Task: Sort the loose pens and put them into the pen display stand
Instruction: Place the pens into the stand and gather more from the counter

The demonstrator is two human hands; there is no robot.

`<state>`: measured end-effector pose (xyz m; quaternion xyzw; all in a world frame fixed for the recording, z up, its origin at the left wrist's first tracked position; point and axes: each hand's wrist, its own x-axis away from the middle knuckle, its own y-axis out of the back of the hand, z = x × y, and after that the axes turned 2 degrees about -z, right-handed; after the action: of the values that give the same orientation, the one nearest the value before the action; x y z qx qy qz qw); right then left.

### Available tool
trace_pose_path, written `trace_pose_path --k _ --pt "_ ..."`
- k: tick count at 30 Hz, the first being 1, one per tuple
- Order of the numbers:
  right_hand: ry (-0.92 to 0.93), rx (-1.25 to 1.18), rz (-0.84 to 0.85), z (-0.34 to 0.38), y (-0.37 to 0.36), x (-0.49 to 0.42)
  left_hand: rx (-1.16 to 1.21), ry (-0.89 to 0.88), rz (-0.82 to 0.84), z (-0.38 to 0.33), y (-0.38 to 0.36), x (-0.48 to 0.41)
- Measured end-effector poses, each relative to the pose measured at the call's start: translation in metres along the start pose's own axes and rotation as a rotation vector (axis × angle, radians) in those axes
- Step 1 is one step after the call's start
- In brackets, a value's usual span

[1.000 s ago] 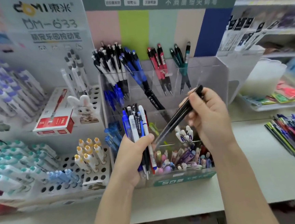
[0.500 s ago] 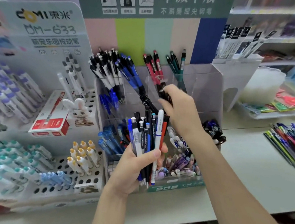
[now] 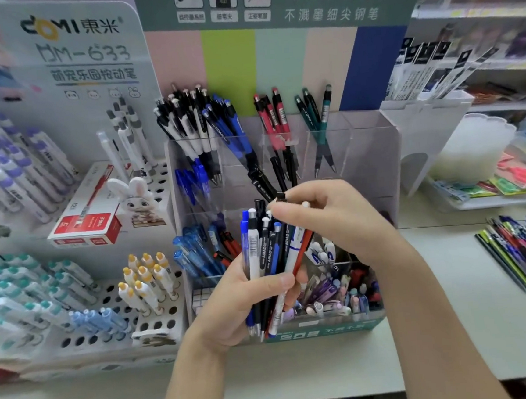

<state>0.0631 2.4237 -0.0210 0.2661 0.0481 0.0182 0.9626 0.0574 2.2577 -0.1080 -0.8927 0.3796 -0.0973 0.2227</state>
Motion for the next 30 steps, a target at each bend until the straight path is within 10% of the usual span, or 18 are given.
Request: trace_pose_path --k 18,27,30 --pt "-0.127 -0.571 -0.375 -0.021 0.0 -0.013 0.064 0.099 0.111 -0.001 -0.006 -0.005" --pt "-0.129 -0.43 -0.257 -0.028 -0.002 -0.01 0.07 0.134 0.096 0.002 -0.008 -0.012" --pt "-0.116 -0.571 -0.529 -0.028 0.006 -0.014 0.024 0.157 0.079 0.002 -0.008 -0.011"
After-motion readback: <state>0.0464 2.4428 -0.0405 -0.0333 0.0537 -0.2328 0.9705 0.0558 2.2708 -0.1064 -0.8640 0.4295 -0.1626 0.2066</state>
